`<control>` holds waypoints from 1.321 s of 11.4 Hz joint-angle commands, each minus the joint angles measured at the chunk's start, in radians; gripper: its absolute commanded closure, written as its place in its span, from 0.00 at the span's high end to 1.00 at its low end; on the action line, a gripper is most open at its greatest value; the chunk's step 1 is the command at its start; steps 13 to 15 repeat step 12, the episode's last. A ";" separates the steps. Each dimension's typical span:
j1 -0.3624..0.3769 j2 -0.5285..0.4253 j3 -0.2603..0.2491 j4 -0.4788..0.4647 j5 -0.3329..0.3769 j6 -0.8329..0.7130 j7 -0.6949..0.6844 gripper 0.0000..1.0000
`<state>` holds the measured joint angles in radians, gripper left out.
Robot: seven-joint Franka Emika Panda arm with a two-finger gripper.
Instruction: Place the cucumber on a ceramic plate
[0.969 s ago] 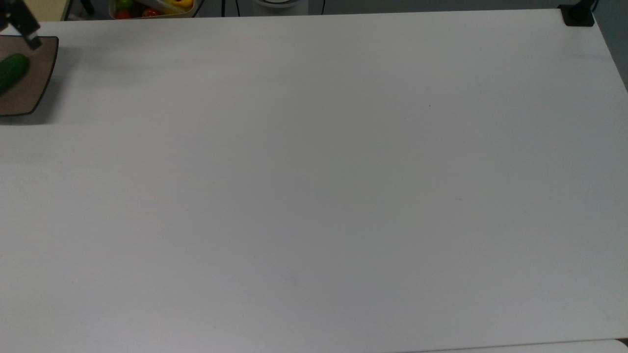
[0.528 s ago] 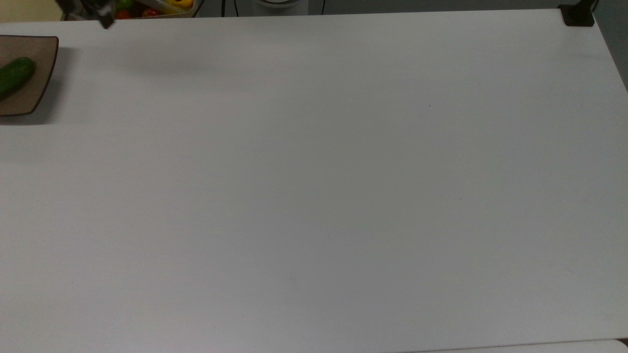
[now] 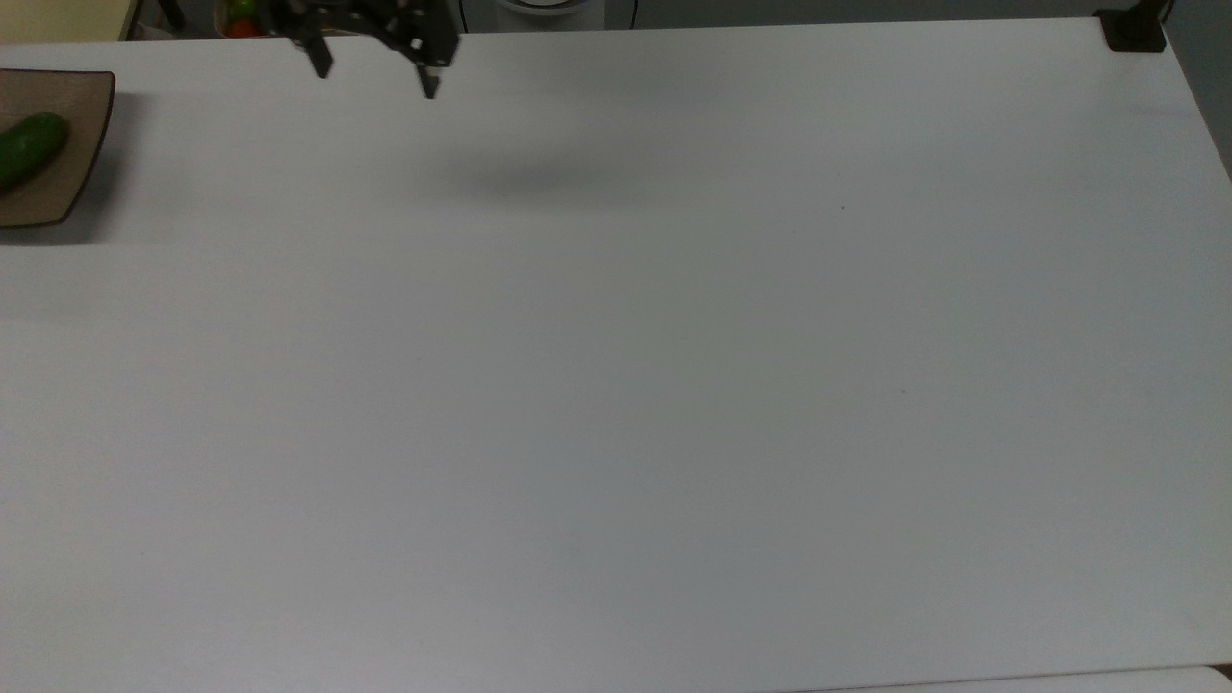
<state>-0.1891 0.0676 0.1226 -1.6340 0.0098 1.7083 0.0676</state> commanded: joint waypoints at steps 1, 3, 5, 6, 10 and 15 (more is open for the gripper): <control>0.031 -0.032 0.058 -0.026 -0.013 -0.047 0.005 1.00; 0.071 -0.052 0.049 -0.030 -0.004 -0.047 -0.006 1.00; 0.089 -0.064 0.037 -0.044 -0.002 -0.039 -0.078 1.00; 0.146 -0.077 -0.006 -0.053 -0.004 -0.036 -0.077 1.00; 0.249 -0.078 -0.124 -0.053 -0.002 -0.033 -0.089 1.00; 0.278 -0.078 -0.155 -0.053 -0.002 -0.033 -0.089 1.00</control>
